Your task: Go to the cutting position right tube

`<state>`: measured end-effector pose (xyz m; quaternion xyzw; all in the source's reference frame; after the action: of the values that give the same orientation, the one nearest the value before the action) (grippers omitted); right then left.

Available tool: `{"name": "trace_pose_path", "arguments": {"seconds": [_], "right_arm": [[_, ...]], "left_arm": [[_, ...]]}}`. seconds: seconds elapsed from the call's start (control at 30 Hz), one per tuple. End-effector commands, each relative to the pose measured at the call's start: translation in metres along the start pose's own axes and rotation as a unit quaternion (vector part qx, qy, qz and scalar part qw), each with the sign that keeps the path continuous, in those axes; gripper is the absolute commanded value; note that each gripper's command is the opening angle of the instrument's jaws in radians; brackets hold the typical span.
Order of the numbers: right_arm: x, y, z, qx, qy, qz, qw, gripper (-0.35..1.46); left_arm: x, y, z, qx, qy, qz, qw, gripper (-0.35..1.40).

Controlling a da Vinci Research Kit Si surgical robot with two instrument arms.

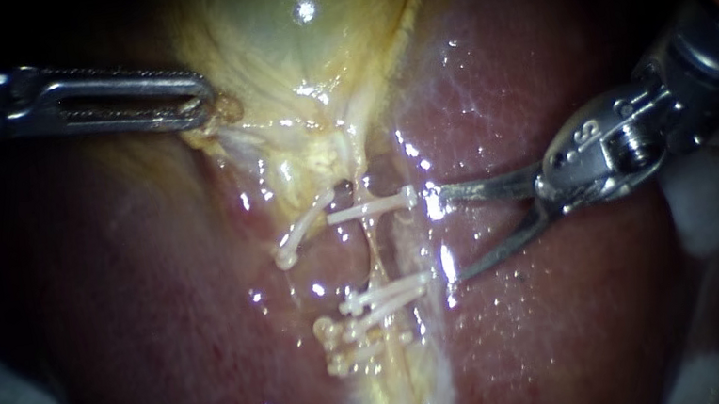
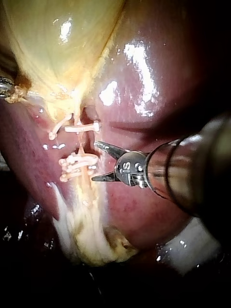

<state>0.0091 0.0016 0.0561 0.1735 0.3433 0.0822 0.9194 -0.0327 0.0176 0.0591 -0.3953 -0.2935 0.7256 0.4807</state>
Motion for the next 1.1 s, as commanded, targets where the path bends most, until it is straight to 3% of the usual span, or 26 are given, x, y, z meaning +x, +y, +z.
{"name": "trace_pose_path", "arguments": {"seconds": [0.03, 0.17, 0.37, 0.6, 0.67, 0.8, 0.9, 1.1], "right_arm": [[0.0000, 0.0000, 0.0000, 0.000, 0.000, 0.000, 1.0000, 1.45], [0.0001, 0.0000, 0.0000, 0.000, 0.000, 0.000, 1.0000, 1.45], [0.0002, 0.0000, 0.0001, -0.002, 0.000, 0.001, 1.0000, 1.45], [0.0010, 0.0002, 0.0011, 0.020, 0.000, 0.003, 0.9998, 1.45], [0.0012, 0.0003, 0.0018, 0.032, 0.011, 0.020, 0.9992, 1.45], [0.0012, 0.0005, 0.0032, 0.058, 0.041, 0.060, 0.9957, 1.45], [0.0008, 0.0007, 0.0042, 0.092, 0.049, 0.082, 0.9912, 1.45], [-0.0007, 0.0016, 0.0066, 0.123, 0.055, 0.130, 0.9823, 1.43]], "left_arm": [[0.0000, 0.0002, -0.0005, -0.001, -0.001, 0.000, 1.0000, -0.35], [0.0004, 0.0012, -0.0024, -0.006, -0.004, -0.002, 1.0000, -0.35], [0.0012, 0.0029, -0.0057, 0.003, 0.000, -0.004, 1.0000, -0.35], [0.0013, 0.0035, -0.0063, 0.003, 0.002, -0.002, 1.0000, -0.35], [0.0013, 0.0035, -0.0062, 0.003, 0.002, -0.002, 1.0000, -0.35], [0.0013, 0.0035, -0.0063, 0.003, 0.002, -0.002, 1.0000, -0.35], [0.0013, 0.0035, -0.0063, 0.003, 0.002, -0.002, 1.0000, -0.35], [0.0013, 0.0035, -0.0063, 0.003, 0.002, -0.002, 1.0000, -0.35]]}}
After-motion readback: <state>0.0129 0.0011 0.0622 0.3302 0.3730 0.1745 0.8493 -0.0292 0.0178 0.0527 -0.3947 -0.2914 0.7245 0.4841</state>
